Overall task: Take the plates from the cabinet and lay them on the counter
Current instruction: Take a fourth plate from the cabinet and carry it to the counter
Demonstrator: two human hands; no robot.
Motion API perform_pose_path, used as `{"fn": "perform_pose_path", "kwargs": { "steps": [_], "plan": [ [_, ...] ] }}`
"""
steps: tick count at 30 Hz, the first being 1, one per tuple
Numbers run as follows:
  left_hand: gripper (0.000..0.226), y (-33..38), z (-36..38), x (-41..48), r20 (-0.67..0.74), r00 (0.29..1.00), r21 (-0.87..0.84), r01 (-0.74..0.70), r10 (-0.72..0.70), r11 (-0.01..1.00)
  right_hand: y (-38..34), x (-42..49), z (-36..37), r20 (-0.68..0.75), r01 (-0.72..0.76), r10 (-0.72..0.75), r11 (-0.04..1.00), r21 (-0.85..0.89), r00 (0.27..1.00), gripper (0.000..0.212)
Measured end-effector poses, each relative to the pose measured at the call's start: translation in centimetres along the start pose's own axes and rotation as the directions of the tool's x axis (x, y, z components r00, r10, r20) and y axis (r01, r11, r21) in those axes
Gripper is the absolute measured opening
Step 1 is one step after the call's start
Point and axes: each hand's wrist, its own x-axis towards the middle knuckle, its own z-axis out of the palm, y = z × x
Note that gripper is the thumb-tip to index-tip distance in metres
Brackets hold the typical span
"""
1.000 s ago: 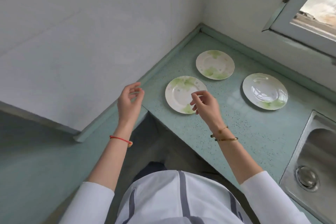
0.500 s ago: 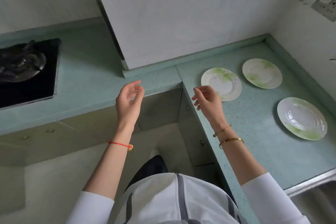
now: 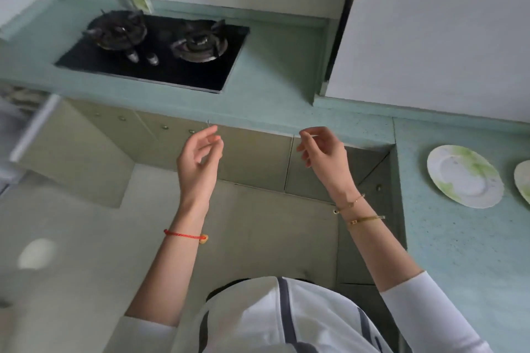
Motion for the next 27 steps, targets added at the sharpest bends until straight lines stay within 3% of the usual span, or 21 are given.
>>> {"fn": "perform_pose_path", "kwargs": {
  "steps": [15, 27],
  "plan": [
    [0.027, -0.8, -26.4, -4.4, -0.417, 0.909, -0.008, -0.028, 0.022, 1.0, -5.0, -10.2, 23.9, 0.395, 0.131, -0.135, 0.991, 0.036, 0.909, 0.013],
    [0.026, -2.5, -36.4, -8.3, -0.657, 0.754, 0.026, 0.014, 0.007, 1.0, -6.7, -15.2, 34.7, 0.621, 0.165, -0.161, 0.985, 0.051, 0.767, 0.013]
  ]
}}
